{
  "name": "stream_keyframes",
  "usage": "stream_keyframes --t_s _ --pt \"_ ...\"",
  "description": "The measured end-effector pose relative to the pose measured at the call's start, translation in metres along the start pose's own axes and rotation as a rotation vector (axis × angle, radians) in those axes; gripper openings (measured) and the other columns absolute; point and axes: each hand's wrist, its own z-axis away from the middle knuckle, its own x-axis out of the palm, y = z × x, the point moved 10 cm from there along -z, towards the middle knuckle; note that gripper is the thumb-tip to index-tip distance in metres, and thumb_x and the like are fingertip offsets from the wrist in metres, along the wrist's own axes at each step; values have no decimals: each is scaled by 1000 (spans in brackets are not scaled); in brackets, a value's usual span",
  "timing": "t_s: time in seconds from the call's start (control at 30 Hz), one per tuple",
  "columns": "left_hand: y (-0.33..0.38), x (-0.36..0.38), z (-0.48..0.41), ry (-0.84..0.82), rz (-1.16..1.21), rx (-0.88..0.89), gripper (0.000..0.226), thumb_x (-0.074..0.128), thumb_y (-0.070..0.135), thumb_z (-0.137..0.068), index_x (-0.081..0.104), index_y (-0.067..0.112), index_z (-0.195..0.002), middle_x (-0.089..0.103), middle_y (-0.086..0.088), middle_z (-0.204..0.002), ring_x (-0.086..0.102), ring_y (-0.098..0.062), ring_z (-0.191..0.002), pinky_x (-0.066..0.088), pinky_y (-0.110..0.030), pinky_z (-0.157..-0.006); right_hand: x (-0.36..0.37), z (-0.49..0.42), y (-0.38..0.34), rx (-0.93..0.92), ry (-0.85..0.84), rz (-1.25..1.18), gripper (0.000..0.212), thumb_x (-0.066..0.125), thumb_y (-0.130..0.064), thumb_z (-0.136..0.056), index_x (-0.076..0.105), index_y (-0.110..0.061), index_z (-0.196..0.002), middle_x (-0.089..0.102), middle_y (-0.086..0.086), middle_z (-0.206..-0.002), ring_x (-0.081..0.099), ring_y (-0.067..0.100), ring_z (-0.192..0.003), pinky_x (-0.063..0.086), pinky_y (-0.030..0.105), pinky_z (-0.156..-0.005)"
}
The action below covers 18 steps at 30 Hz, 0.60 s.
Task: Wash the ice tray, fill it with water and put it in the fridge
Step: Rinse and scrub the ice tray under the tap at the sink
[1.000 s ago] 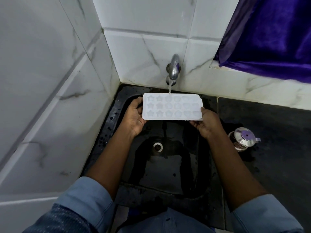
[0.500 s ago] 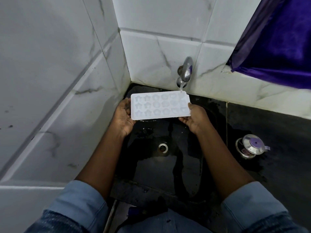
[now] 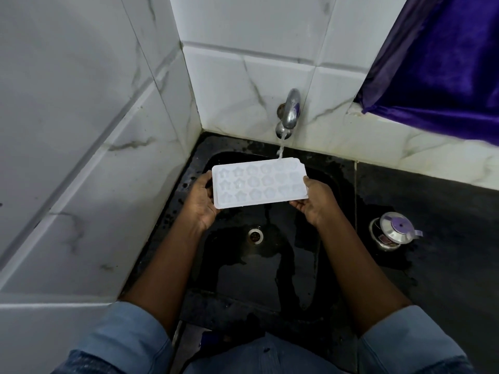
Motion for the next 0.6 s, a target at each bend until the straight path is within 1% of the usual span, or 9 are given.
stream_keyframes --t_s 0.03,0.13,0.2,0.27,0.33,0.43,0.5,0.53,0.6 --pt "-4 5 1 -7 -5 -10 42 56 34 -108 83 20 -79 83 -2 -85 80 -18 -72 64 -34 -55 -6 -1 -2 -4 12 -3 19 54 -30 -109 66 -16 -107 74 6 -107 71 25 -98 60 42 -81" --pt "-11 22 7 -26 -34 -15 27 55 34 -108 74 18 -96 83 -3 -87 80 -18 -73 64 -34 -58 -22 -3 -12 -30 37 -21 17 56 -30 -108 66 -17 -102 74 5 -104 71 24 -96 60 40 -74" --pt "-12 34 10 -55 -58 -6 24 56 34 -108 72 18 -102 82 -4 -94 79 -20 -79 65 -37 -66 -30 -3 -20 -50 49 -38 17 56 -28 -108 66 -17 -100 74 4 -101 71 22 -93 60 40 -73" --pt "-12 46 14 -89 -69 -1 21 56 34 -108 71 20 -107 80 -6 -104 76 -23 -88 61 -42 -76 -35 -3 -28 -72 56 -47 18 54 -26 -109 66 -17 -99 73 4 -100 70 21 -91 60 41 -75" --pt "-8 53 17 -100 -70 11 20 56 34 -108 71 21 -106 80 -5 -102 75 -23 -91 60 -44 -80 -37 -3 -36 -96 57 -24 18 53 -27 -110 65 -18 -100 73 4 -103 70 22 -91 60 42 -78" --pt "-1 58 19 -116 -66 34 23 54 34 -109 72 20 -105 83 -1 -90 76 -21 -88 60 -41 -80 -35 1 -50 -142 35 19 21 52 -30 -109 67 -18 -100 75 2 -99 71 20 -89 60 39 -74" --pt "3 59 23 -128 -82 51 28 51 36 -110 72 18 -109 83 0 -92 78 -20 -86 62 -38 -77 -33 3 -56 -168 22 43 23 53 -31 -109 69 -18 -100 77 0 -95 73 20 -86 60 38 -72" --pt "5 60 26 -139 -84 59 31 48 36 -111 72 17 -110 84 -1 -93 80 -19 -85 64 -35 -72 -32 4 -57 -175 15 51 23 54 -32 -109 70 -18 -100 77 0 -93 73 20 -85 60 38 -71" --pt "8 62 32 -163 -78 67 36 44 37 -112 73 16 -111 84 -2 -97 81 -18 -84 64 -31 -65 -29 8 -57 -179 2 59 24 53 -32 -109 70 -17 -100 77 0 -93 73 20 -83 60 36 -67"
